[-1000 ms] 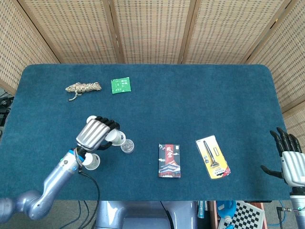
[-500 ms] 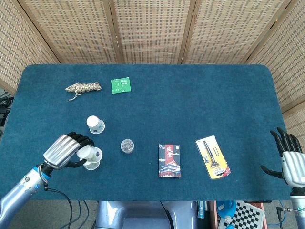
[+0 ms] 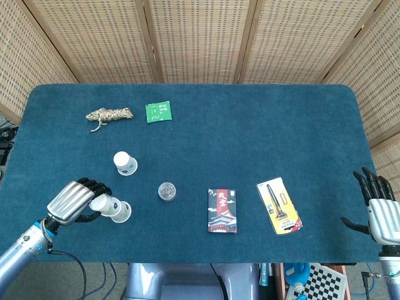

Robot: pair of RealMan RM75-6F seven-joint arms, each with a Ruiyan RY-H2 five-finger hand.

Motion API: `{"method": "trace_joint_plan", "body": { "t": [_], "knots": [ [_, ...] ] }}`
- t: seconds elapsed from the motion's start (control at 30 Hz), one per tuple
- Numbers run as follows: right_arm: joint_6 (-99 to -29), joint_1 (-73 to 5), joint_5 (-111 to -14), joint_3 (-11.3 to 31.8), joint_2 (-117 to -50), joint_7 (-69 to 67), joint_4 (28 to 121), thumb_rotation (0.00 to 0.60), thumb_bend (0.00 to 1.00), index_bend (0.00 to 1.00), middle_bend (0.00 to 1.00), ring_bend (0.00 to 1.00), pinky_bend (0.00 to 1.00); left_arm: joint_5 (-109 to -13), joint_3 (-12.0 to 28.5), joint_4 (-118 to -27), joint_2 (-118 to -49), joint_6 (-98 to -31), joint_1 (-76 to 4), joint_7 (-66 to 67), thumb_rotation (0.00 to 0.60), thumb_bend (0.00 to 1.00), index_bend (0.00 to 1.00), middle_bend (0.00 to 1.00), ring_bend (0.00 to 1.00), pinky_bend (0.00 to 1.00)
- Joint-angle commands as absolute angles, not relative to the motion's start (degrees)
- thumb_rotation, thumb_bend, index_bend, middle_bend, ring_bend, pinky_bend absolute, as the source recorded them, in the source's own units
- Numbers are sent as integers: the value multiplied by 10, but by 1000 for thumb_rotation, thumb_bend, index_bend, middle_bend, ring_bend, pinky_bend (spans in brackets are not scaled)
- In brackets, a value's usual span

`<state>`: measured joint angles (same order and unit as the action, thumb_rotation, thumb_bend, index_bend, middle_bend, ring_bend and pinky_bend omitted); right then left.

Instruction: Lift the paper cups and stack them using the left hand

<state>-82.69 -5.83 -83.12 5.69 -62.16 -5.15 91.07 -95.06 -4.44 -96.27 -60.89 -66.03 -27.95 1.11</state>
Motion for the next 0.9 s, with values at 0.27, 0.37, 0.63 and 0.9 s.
{"method": "trace_joint_plan", "body": {
  "t": [0.27,0.37,0.63,0.9],
  "knots": [
    [-827,-58,-830,57,-621,-52,911,600,0,0,0,0,0,-956,-46,-959,-618,-648,-283,8,600,286,363,430,379,372],
    [-827,-58,-830,57,-621,-52,911,600,0,0,0,0,0,-955,-47,-960,-619,-641,-285,11,600,286,361,378,328,354],
    [-826,-58,-829,57,-621,-52,911,600,0,0,0,0,0,-966,-49,-971,-613,-638,-289,-8,600,268,0,0,0,0],
    [-826,-58,-830,57,-620,-55,911,600,0,0,0,0,0,-922,-1,-984,-600,-664,-294,-15,600,267,0,0,0,0]
  ]
}}
